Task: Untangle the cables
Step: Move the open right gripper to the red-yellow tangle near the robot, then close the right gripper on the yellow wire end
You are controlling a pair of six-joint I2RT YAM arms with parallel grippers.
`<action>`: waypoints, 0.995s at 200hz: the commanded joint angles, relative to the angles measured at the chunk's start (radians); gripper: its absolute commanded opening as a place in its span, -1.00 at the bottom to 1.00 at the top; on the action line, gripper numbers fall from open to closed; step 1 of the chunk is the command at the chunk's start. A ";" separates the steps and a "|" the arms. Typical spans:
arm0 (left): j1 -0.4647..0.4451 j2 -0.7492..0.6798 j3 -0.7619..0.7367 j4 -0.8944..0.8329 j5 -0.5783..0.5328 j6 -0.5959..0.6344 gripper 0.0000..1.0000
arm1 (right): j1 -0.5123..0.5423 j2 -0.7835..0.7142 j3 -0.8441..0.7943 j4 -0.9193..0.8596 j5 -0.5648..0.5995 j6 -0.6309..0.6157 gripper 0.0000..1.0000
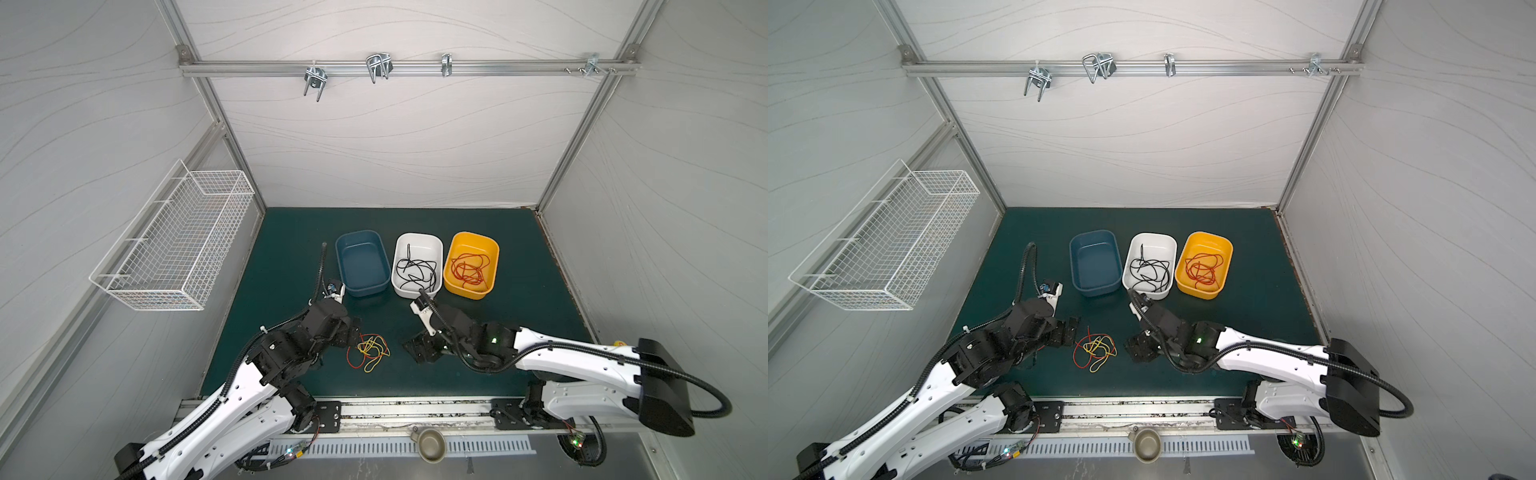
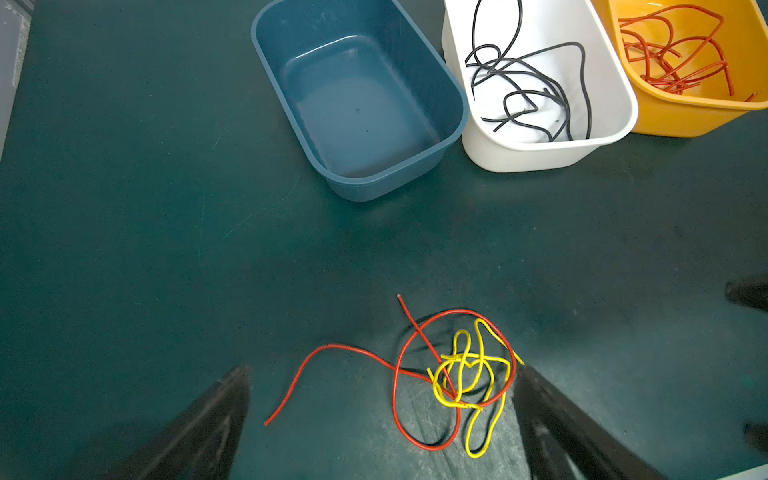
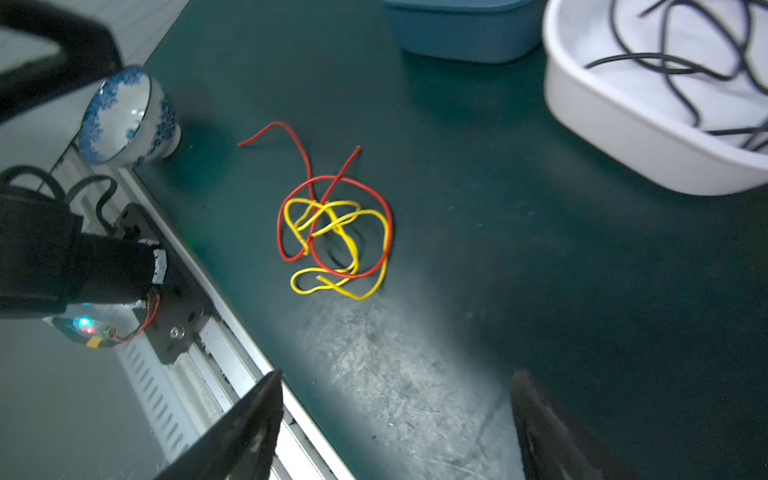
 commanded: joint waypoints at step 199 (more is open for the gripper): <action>-0.023 -0.012 -0.002 0.040 0.008 0.010 1.00 | 0.145 0.496 0.176 0.147 0.214 -0.042 -0.56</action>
